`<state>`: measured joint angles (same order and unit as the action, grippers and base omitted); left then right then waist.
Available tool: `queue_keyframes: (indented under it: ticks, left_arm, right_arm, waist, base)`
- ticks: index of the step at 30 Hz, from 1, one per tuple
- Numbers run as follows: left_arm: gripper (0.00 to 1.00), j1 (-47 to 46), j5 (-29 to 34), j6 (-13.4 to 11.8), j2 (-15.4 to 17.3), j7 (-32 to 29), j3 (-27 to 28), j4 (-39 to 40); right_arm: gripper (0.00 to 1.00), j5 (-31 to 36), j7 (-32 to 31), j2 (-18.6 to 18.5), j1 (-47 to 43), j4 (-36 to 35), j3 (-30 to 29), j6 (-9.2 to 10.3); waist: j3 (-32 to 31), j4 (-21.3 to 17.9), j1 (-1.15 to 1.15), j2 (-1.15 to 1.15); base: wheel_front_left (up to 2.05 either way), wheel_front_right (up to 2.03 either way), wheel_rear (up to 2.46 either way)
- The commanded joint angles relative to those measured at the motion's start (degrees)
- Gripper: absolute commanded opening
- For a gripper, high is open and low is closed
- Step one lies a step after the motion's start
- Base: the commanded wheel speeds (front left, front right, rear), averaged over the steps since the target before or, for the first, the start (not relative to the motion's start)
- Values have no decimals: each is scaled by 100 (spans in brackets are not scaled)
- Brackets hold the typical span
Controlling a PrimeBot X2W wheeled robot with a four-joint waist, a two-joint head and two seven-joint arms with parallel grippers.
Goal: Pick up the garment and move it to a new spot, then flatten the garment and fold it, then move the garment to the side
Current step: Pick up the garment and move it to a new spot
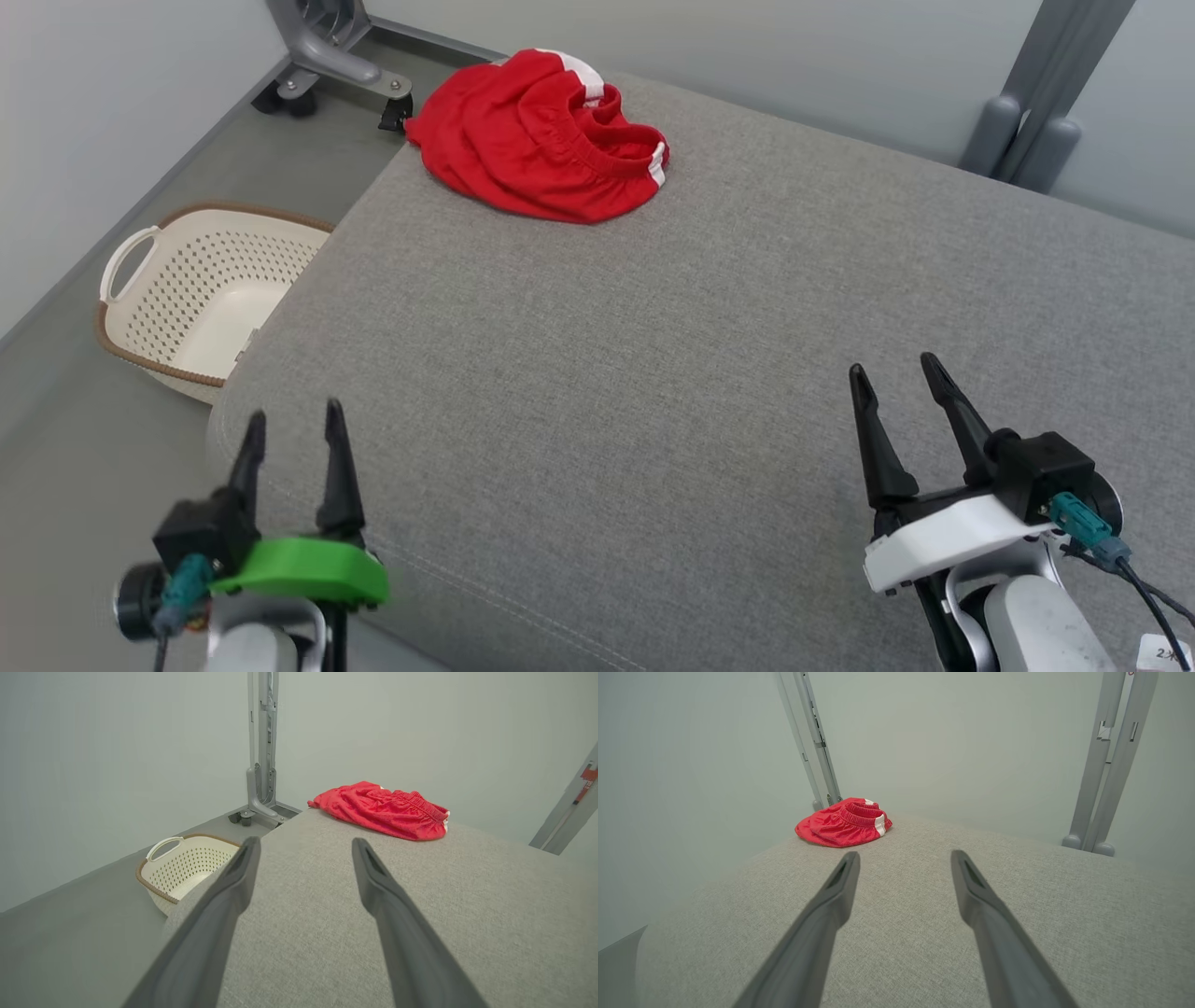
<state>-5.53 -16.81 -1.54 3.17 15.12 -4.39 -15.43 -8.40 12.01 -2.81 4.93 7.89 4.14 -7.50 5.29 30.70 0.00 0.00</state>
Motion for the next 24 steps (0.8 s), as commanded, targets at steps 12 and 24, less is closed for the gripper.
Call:
queue_keyframes:
  ticks: [12, 24]
  left_arm:
    - [100, -3496, 545, 605, 1403, -499, 90, -656]
    - [100, -5939, 429, 824, 1608, -1432, -293, -2693]
  right_arm:
    - [100, 725, -501, -22, 670, -997, -275, 1]
    - [100, 988, -821, -94, 849, -1827, -470, 1]
  waist:
    - [1662, -1433, 0, 0]
    - [2824, -2316, 0, 0]
  base:
    - [0, 0, 0]
    - [0, 0, 0]
